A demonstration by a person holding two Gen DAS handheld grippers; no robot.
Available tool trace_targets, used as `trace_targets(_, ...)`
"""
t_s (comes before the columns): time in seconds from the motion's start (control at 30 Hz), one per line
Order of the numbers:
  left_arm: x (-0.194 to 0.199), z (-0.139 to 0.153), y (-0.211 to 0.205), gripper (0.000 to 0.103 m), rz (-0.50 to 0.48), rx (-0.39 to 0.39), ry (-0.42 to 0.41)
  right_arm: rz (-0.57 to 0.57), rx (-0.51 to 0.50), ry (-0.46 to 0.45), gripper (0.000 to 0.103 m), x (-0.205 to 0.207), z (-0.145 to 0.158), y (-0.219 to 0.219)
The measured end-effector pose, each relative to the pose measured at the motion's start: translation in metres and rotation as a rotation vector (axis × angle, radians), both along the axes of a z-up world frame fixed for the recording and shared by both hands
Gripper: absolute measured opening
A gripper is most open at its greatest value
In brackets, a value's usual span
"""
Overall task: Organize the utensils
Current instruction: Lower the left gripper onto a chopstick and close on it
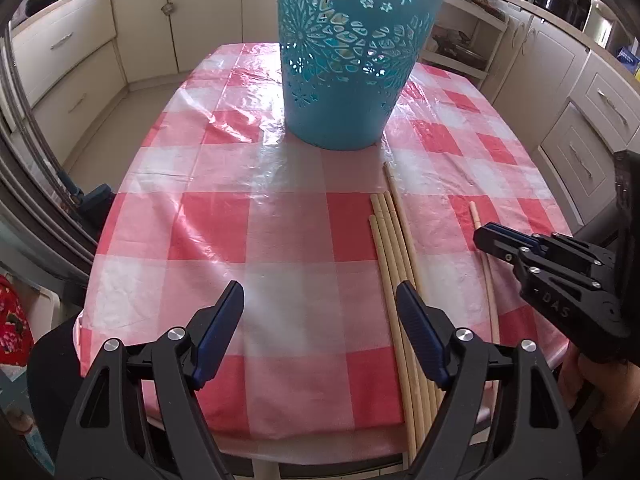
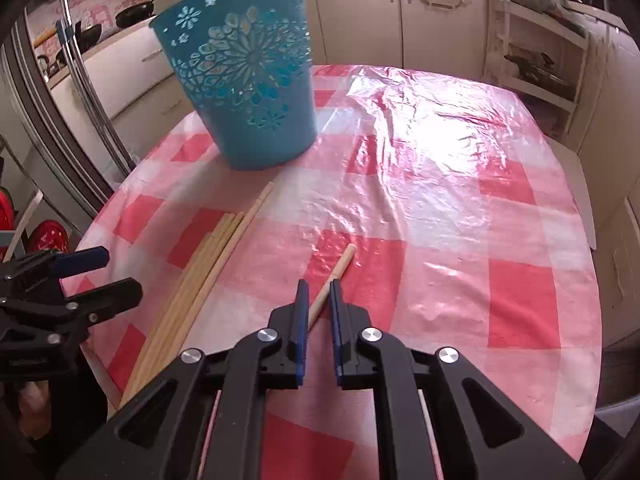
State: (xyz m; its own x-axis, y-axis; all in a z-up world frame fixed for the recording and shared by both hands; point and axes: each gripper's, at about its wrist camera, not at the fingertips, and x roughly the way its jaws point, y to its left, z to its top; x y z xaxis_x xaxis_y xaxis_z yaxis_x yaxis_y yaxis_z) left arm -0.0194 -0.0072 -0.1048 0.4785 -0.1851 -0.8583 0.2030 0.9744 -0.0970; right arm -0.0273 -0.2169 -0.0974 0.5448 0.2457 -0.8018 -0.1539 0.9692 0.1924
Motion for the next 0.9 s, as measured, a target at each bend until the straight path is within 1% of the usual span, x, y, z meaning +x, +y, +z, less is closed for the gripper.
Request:
trace_targets(0.07,0.005,-0.006,-0.007,0.074,-0.002,0.021,0.012,-0.012,0.040,-0.003,0.011,0.000,0.000,-0.005)
trace_targets(0.2,0.012,-0.012,-0.014,0.074,-0.002,0.061,0.019,-0.011,0.070,-0.016,0.012,0.001,-0.001,-0.006)
trace_targets(0.27,0.014,-0.012,-0.015,0.074,0.001,0.061,0.019,-0.014,0.090,-0.018,0.012,0.001,-0.002,-0.008)
trace_targets(0.47,0.019,-0.015,-0.022,0.074,-0.004,0.116,0.014,-0.017,0.122,-0.018,0.012,-0.001,-0.003,-0.012)
trace_targets(0.63,0.020,-0.015,-0.026,0.074,-0.009,0.123,0.008,-0.016,0.132,-0.020,0.015,-0.002,-0.003,-0.012)
trace_targets(0.7,0.020,-0.015,-0.026,0.071,-0.019,0.122,-0.002,-0.011,0.136,-0.021,0.018,-0.002,-0.003,-0.012)
trace_targets(0.77,0.019,-0.014,-0.026,0.060,-0.045,0.119,-0.016,-0.003,0.136,-0.024,0.022,-0.003,-0.002,-0.011)
trace_targets(0.8,0.019,-0.014,-0.027,0.057,-0.061,0.118,-0.022,0.002,0.135,-0.027,0.025,-0.003,-0.002,-0.009)
trace_targets(0.87,0.020,-0.013,-0.029,0.043,-0.090,0.115,-0.031,0.010,0.129,-0.031,0.028,-0.003,-0.002,-0.007)
trace_targets(0.9,0.020,-0.012,-0.031,0.040,-0.106,0.113,-0.034,0.014,0.125,-0.034,0.030,-0.003,-0.001,-0.005)
